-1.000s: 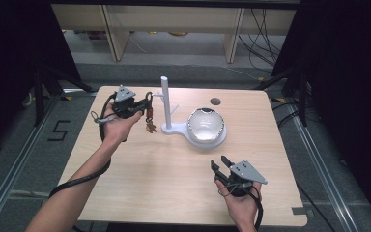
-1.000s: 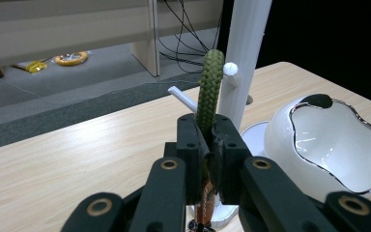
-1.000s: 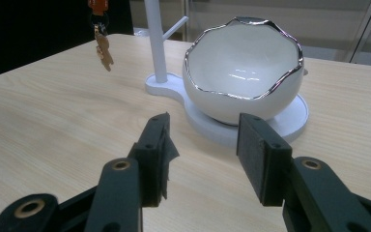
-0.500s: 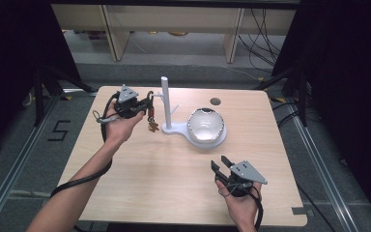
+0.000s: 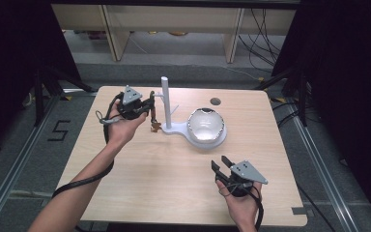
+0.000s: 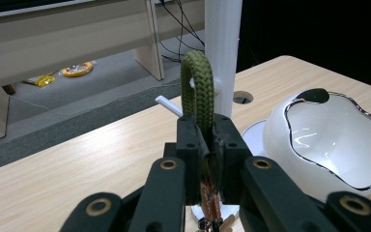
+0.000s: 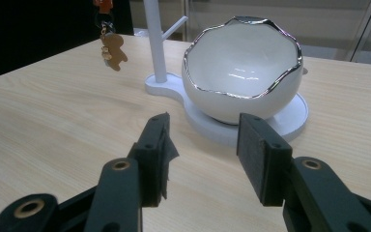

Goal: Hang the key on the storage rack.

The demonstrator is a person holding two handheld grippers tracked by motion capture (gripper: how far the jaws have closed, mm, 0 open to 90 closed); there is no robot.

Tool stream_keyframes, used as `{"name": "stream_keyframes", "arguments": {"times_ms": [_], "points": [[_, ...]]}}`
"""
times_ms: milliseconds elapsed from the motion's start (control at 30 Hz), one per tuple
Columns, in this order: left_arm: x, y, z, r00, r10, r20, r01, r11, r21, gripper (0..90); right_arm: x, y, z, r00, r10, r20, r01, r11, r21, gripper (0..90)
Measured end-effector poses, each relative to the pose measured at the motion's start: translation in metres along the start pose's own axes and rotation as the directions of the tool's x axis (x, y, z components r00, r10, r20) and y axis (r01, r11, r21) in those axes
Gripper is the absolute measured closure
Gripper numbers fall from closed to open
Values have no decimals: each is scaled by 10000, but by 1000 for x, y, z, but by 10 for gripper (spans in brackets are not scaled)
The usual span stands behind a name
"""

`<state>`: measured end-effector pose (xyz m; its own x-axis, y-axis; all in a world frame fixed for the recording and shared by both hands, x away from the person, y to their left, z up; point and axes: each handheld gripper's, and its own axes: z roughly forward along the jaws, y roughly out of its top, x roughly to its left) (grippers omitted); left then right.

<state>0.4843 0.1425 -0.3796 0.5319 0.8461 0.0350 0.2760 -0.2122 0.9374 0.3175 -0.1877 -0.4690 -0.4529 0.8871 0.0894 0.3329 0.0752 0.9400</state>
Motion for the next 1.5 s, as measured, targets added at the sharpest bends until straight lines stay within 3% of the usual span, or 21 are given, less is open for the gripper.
{"name": "stream_keyframes", "arguments": {"times_ms": [133,467,567,600,633,1267,1300,1333,1367,1500], "points": [[-2,0,0,10000,77,-13,-77,10000,6,826,-2,0,0,9998,-214,44,215,9997,-66,564],[-6,2,1,9994,354,-31,-354,9994,63,826,-1,0,0,9997,-208,132,209,9998,-26,563],[-9,2,2,9987,505,-58,-505,9987,75,826,-2,0,0,9998,-207,48,207,9998,-28,563],[-8,3,3,9973,736,11,-736,9973,-67,827,-2,0,0,9999,-171,3,171,9999,-23,562],[-10,3,2,9988,490,-24,-490,9988,51,827,-2,0,0,9999,-171,3,171,9999,-23,562],[-6,2,9,9992,391,-70,-390,9990,217,828,-3,-1,-1,9998,-176,65,176,9998,44,561],[-5,2,10,9974,715,-26,-714,9974,89,828,-2,-1,-1,9999,-135,16,135,9999,54,560],[-5,2,11,9975,698,-41,-698,9975,103,828,-1,-1,-2,10000,-42,80,40,9998,182,561],[-8,2,10,9988,481,-70,-479,9985,265,828,-2,0,-1,9997,-235,55,234,9996,172,560],[-9,2,12,9986,522,-39,-521,9982,285,828,-2,-1,-1,9998,-214,36,213,9996,170,560]]}}
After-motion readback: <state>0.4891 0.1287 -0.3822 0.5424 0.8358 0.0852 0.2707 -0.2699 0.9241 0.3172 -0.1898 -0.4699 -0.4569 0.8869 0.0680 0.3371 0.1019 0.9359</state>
